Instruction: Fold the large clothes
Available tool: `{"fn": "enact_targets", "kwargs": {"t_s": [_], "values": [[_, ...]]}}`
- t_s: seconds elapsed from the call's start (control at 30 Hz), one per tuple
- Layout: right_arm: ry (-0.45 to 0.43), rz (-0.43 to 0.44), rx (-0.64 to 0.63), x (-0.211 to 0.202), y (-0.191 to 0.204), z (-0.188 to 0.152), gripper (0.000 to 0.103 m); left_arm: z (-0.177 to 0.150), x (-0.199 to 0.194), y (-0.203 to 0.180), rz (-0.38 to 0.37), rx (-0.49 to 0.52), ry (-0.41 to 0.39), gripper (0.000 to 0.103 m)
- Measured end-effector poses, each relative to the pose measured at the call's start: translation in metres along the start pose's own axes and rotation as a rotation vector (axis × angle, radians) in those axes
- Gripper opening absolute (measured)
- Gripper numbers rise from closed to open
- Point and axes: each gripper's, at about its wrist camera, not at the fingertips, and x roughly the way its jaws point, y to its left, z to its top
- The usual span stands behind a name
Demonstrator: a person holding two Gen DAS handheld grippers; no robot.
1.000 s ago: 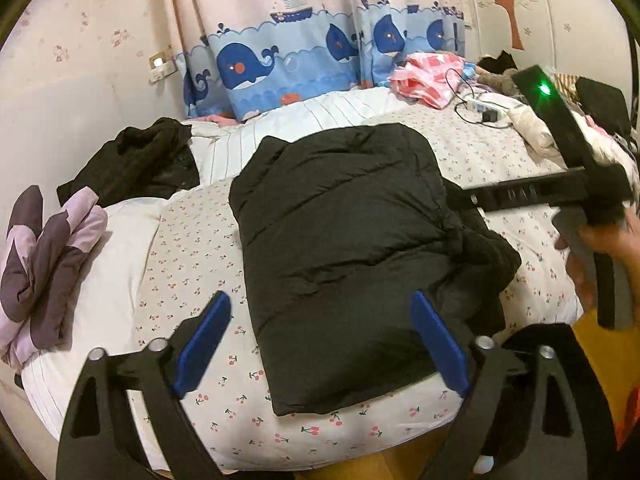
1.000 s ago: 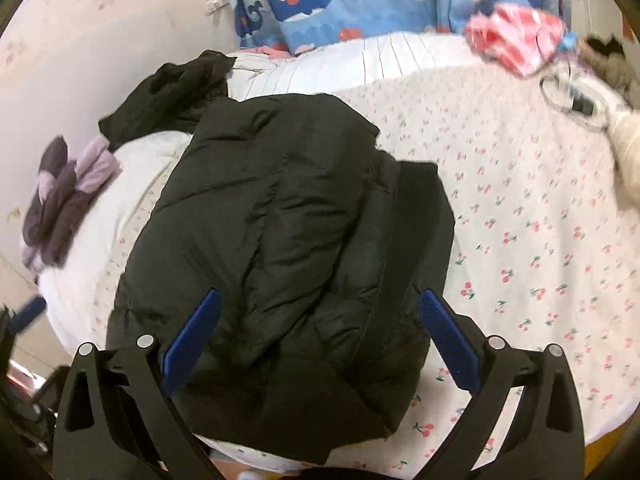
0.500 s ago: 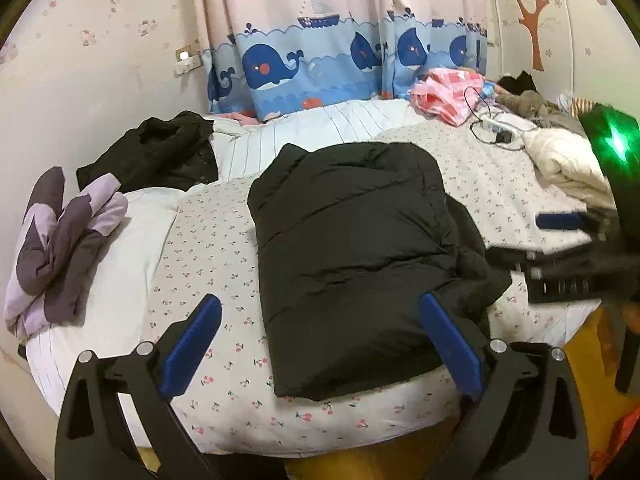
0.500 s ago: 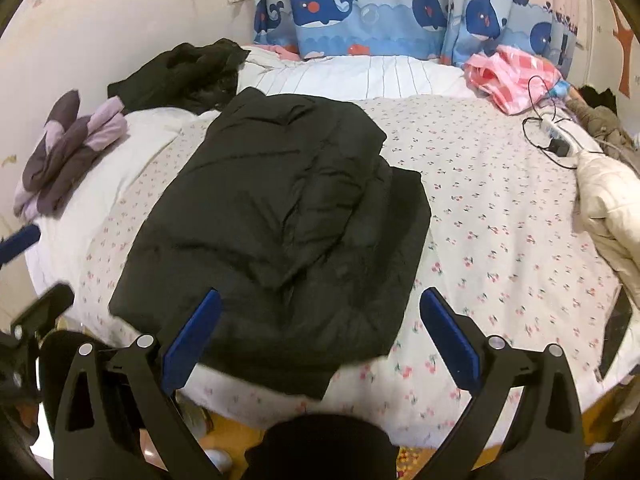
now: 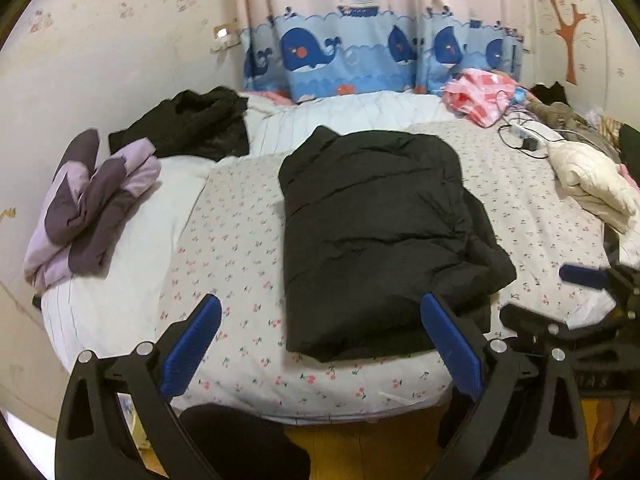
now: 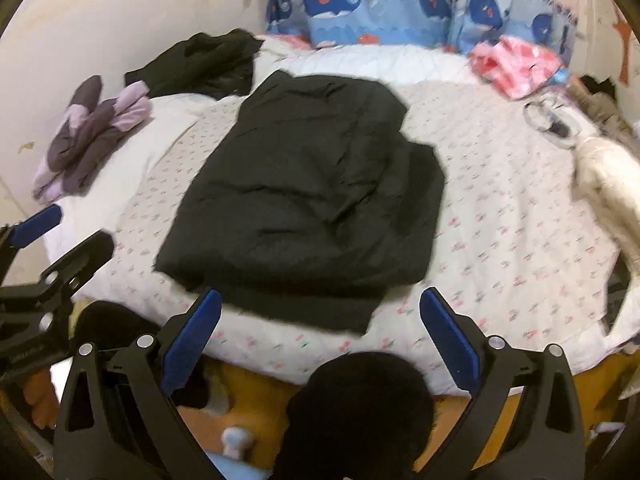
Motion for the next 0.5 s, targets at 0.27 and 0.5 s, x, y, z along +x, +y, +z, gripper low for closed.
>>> {"fn": "enact_targets", "kwargs": {"t_s": [0.27,0.5], "values": [[-0.030,-0.102,-0.012,-0.018,0.009,-0.015,0.096,-0.010,-0.014,0.006,-0.038,-0.046,0.019,0.096],[-0.065,-0.055,-0.015,-0.036,0.014,-0.026,0.096,-0.020,-0.028,0.001,-0.022,-0.039,0.002,0.096]]}}
